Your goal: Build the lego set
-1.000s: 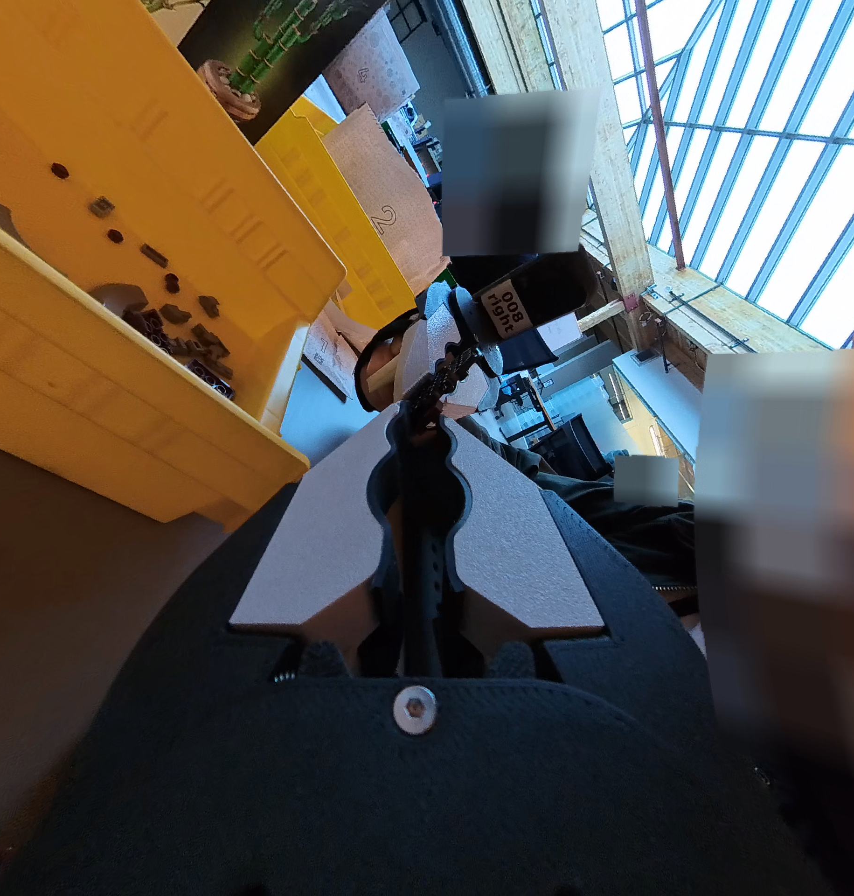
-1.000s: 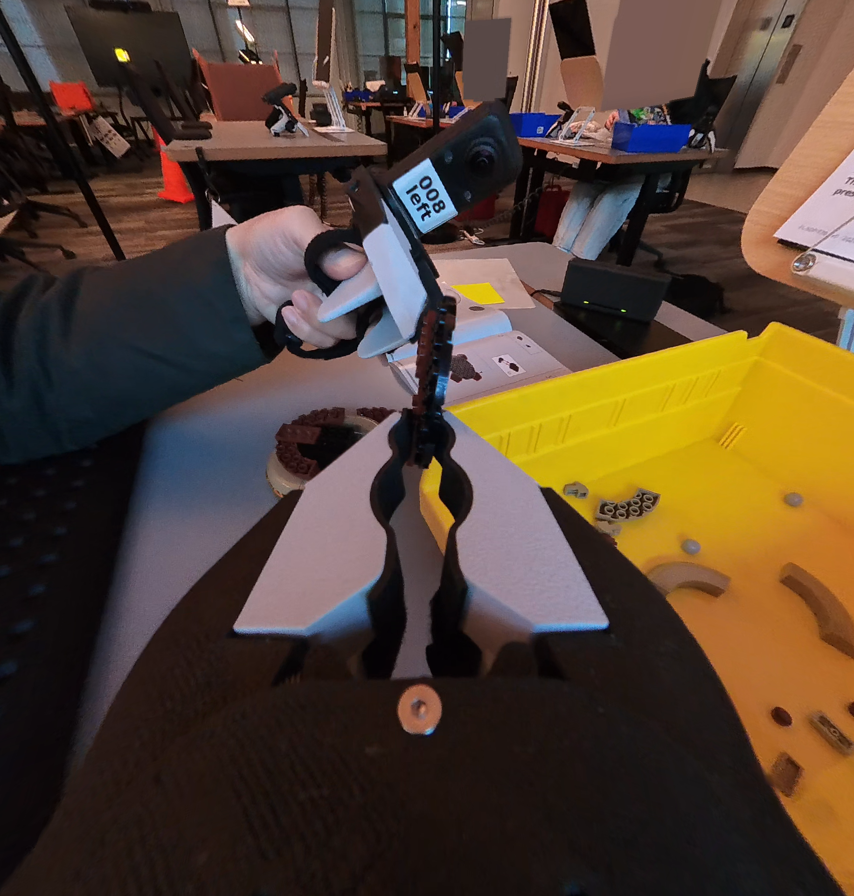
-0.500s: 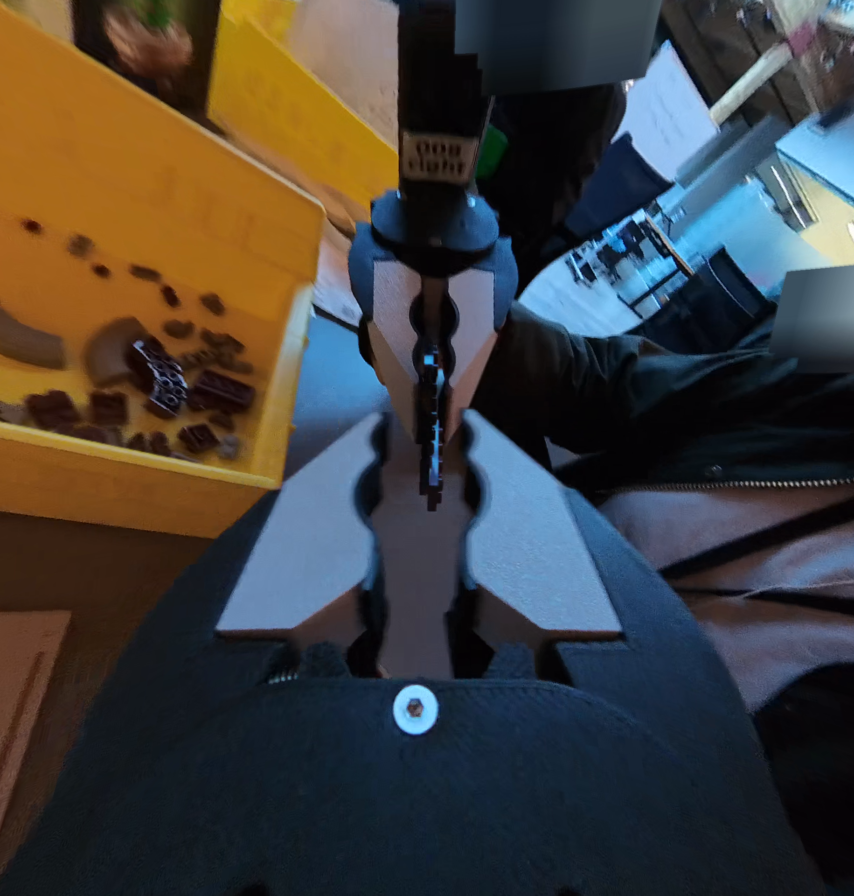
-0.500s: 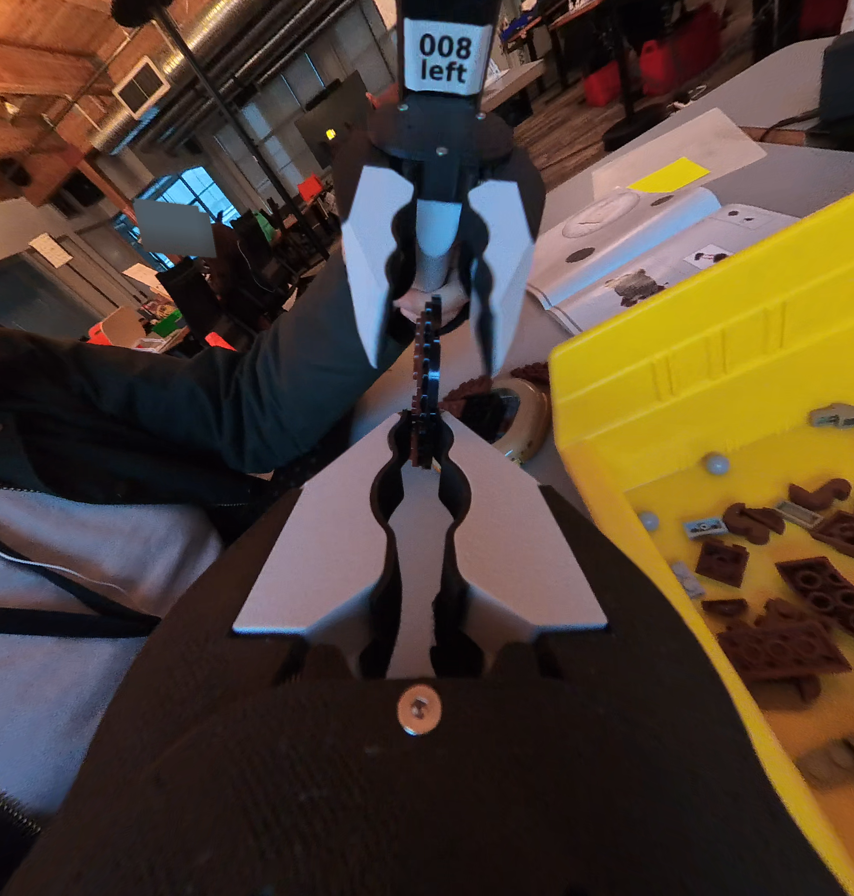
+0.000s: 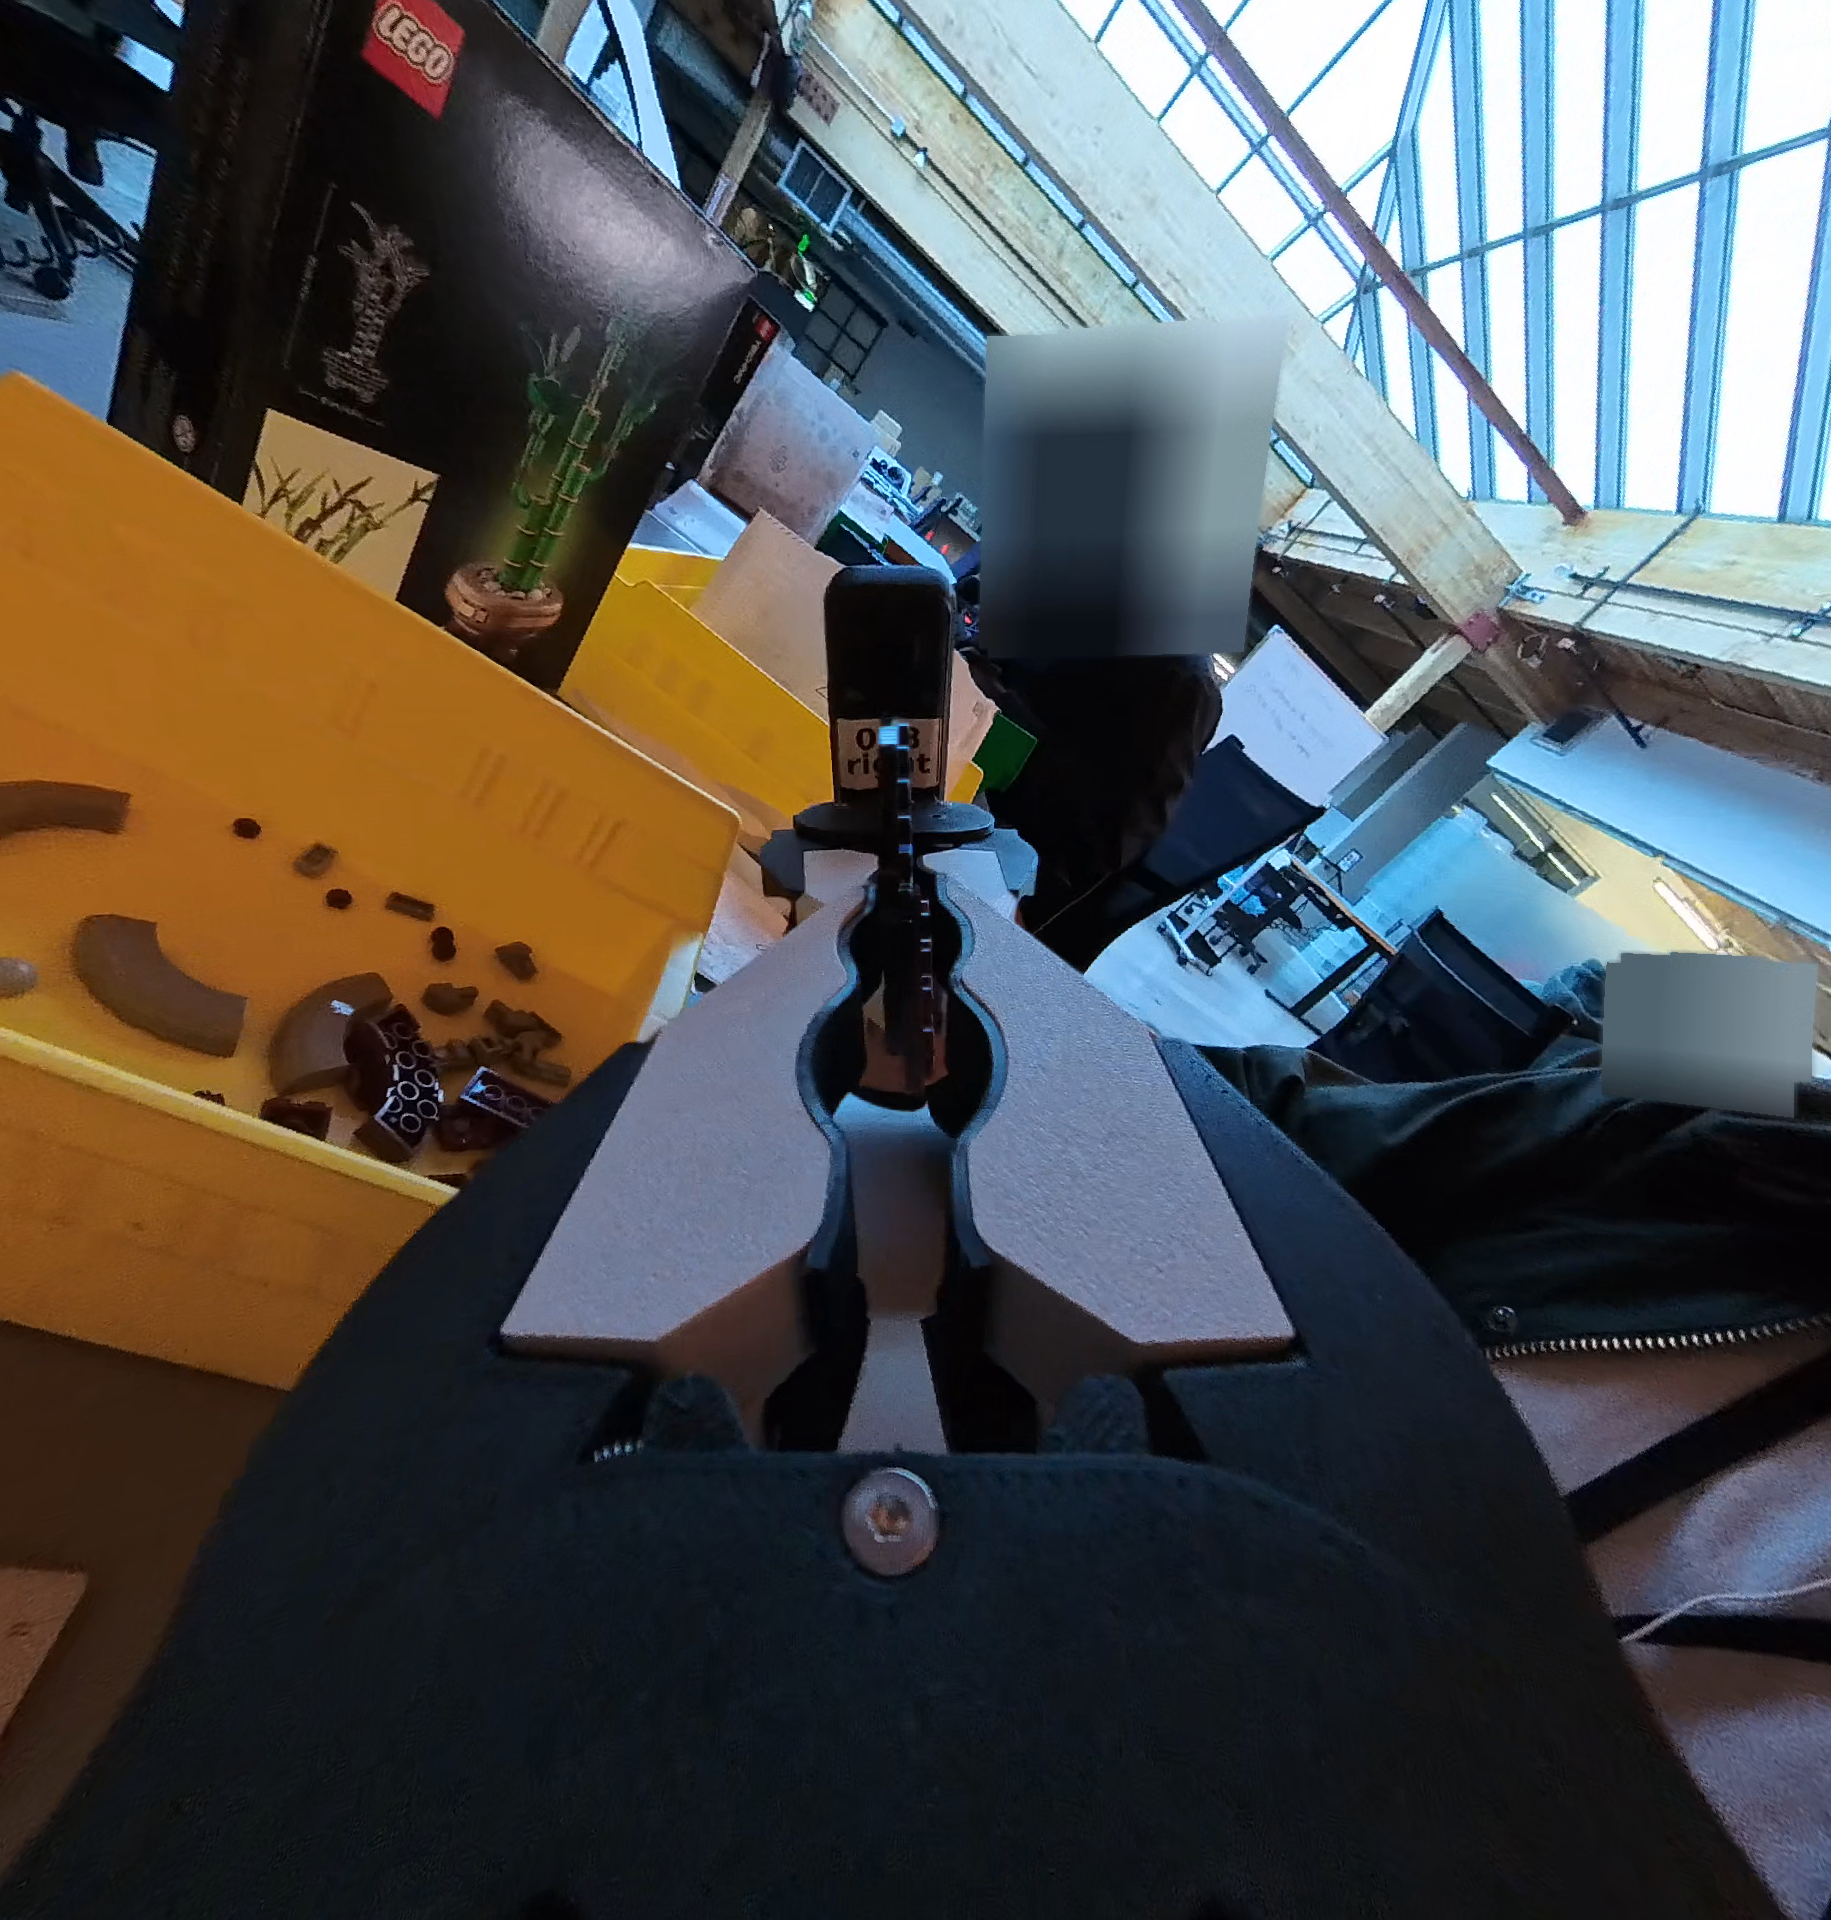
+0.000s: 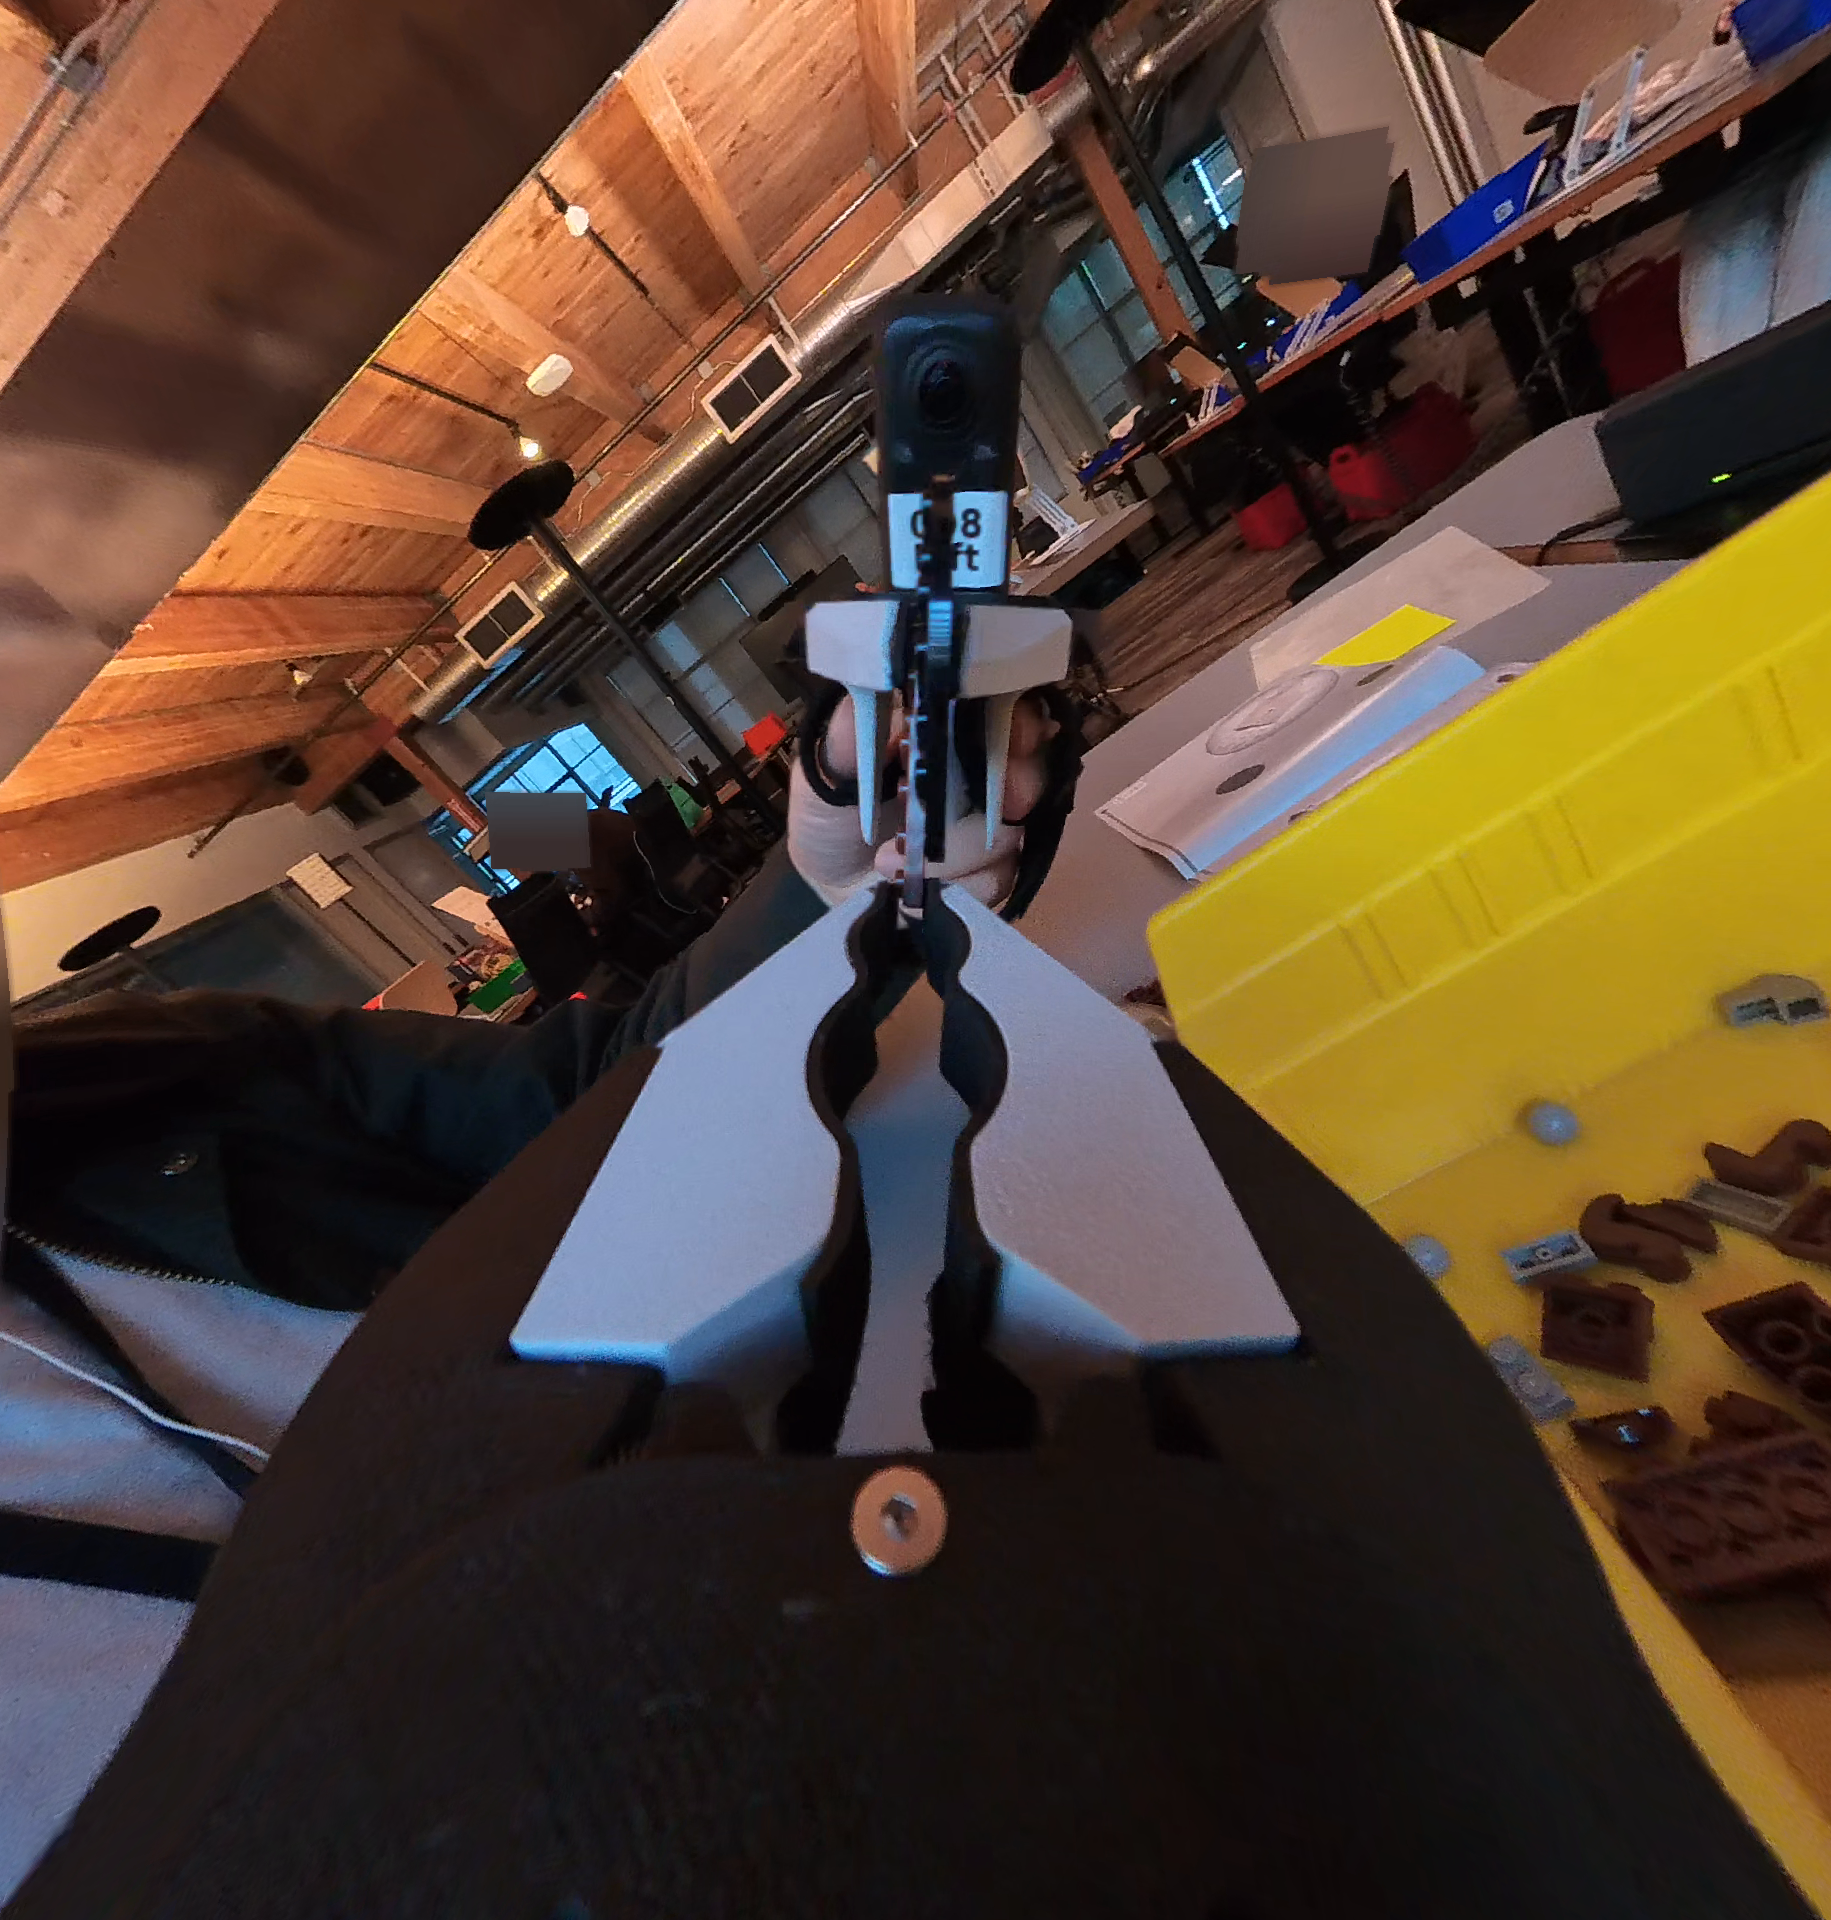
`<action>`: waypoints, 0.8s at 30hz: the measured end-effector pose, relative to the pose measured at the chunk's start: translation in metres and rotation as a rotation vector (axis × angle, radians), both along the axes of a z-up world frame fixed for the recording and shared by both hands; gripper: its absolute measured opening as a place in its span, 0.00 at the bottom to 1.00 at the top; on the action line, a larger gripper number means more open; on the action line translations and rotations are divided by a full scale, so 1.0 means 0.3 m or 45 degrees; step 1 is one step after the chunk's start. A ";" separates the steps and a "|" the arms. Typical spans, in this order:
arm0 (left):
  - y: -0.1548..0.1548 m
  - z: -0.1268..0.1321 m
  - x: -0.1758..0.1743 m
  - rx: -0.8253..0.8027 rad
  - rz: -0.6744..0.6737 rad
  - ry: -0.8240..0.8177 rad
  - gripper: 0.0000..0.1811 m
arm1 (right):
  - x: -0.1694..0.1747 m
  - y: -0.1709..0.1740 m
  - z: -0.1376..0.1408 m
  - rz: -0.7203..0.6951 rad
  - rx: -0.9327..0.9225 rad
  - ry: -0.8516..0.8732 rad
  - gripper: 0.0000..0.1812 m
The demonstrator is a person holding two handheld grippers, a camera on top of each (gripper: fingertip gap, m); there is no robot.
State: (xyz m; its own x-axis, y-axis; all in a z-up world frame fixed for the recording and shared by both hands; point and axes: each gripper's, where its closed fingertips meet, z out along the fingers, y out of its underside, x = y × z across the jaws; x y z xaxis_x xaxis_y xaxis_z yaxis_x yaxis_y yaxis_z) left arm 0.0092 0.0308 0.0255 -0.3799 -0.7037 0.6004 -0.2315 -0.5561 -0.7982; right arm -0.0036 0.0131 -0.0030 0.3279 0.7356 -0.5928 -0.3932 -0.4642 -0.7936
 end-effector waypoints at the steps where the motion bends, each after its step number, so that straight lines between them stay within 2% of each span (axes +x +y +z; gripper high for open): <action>1: 0.000 -0.005 -0.001 0.016 0.000 0.007 0.03 | 0.000 -0.004 0.001 0.008 0.008 0.003 0.01; 11: -0.005 -0.021 0.000 0.089 0.013 0.040 0.03 | 0.005 0.008 -0.016 0.011 -0.057 0.049 0.01; 15: -0.023 -0.034 -0.004 0.201 0.003 0.056 0.03 | -0.006 0.004 -0.032 0.037 -0.075 0.026 0.01; 19: -0.065 -0.002 -0.029 0.231 -0.092 0.008 0.04 | -0.029 -0.039 0.000 0.138 -0.023 0.018 0.01; 24: -0.102 0.037 -0.059 0.263 -0.175 -0.072 0.04 | -0.065 -0.086 0.049 0.306 -0.032 0.186 0.02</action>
State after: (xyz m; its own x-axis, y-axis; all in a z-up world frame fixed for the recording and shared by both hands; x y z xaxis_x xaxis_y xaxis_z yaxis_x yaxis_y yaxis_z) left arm -0.0086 0.0004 0.0366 -0.5090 -0.7488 0.4245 -0.2455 -0.3465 -0.9054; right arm -0.0231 -0.0127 0.0118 0.0553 0.7666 -0.6397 -0.3790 -0.5767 -0.7238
